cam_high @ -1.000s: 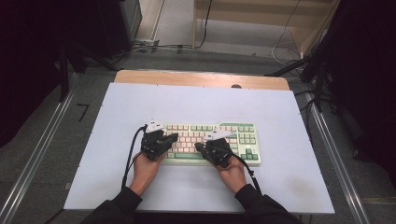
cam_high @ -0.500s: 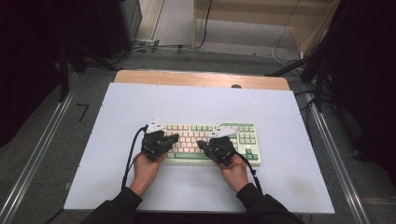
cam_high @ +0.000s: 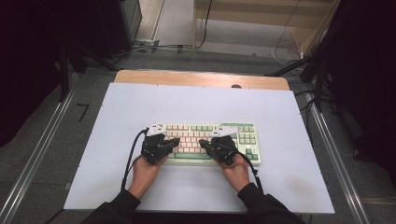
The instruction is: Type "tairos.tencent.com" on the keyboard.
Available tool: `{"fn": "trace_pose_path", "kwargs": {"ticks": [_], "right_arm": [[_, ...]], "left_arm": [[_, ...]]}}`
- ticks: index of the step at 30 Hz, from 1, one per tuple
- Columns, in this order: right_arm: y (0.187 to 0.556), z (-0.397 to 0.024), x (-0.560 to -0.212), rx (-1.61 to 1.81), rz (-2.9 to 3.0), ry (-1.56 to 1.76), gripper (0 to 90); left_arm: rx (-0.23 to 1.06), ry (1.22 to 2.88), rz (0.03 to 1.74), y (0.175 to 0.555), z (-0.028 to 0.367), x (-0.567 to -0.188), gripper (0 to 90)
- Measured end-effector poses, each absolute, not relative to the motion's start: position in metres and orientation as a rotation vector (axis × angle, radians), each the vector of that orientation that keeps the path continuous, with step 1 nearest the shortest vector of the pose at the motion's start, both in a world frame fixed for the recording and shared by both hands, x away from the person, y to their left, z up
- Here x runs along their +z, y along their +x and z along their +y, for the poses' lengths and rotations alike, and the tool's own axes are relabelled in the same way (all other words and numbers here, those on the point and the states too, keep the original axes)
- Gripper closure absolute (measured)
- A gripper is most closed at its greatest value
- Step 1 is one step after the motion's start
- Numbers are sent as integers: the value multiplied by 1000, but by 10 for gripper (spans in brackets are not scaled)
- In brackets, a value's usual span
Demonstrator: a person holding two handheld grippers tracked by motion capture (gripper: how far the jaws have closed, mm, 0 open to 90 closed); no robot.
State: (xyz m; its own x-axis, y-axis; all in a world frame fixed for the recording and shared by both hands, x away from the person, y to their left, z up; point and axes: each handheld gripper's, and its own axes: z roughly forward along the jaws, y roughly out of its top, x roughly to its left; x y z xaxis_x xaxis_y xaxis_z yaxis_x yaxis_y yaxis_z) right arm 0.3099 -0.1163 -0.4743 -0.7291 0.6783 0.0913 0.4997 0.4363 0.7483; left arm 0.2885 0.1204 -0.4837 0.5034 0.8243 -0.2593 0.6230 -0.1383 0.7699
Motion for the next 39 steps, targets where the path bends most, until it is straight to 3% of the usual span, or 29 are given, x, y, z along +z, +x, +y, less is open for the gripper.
{"fn": "trace_pose_path", "kwargs": {"ticks": [39], "right_arm": [[310,-116,-475,1163,2469,1025,872]], "left_arm": [[262,1922,1169,285,111,-491,900]]}}
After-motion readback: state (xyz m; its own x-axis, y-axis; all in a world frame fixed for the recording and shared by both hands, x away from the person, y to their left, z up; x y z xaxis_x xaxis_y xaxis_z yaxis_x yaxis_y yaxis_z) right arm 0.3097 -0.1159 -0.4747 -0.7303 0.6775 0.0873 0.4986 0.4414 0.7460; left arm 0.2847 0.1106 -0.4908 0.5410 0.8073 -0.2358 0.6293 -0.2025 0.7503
